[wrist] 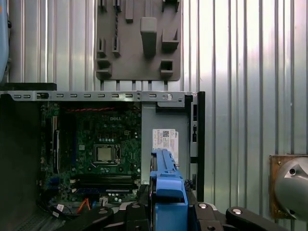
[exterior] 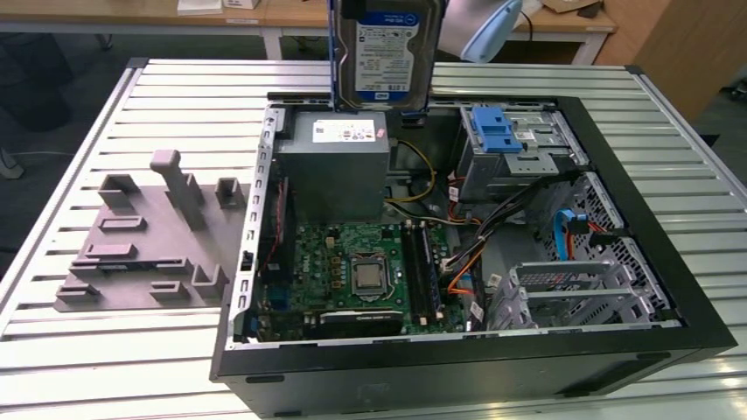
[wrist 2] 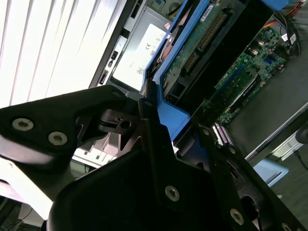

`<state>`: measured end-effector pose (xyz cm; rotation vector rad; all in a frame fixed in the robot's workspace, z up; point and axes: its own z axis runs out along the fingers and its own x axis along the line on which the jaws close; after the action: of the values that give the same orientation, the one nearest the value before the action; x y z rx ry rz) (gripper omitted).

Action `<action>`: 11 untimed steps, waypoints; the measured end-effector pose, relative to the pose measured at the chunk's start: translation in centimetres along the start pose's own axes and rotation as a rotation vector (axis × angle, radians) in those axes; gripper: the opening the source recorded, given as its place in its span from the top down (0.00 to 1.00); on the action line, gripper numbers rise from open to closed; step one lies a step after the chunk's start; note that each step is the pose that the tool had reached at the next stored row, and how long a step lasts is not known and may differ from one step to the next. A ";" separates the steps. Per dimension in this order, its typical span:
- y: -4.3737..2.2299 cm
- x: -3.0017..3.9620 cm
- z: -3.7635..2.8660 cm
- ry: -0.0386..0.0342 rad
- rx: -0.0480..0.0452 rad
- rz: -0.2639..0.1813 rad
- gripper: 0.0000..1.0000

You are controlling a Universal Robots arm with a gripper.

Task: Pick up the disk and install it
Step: 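Pick up the disk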

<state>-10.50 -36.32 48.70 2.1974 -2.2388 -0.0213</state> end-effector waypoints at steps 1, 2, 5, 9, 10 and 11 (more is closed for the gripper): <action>-0.02 0.13 0.00 0.0001 0.0000 0.000 0.64; -0.03 0.32 0.00 0.0001 0.0001 0.000 0.64; -0.05 1.05 0.01 0.0003 0.0000 0.000 0.64; -0.07 2.03 0.01 0.0004 0.0000 0.000 0.64; -0.07 2.28 0.01 0.0005 0.0000 0.000 0.64; -0.08 2.52 0.01 0.0005 0.0000 0.000 0.64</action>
<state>-10.46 -38.83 48.68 2.1970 -2.2386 -0.0208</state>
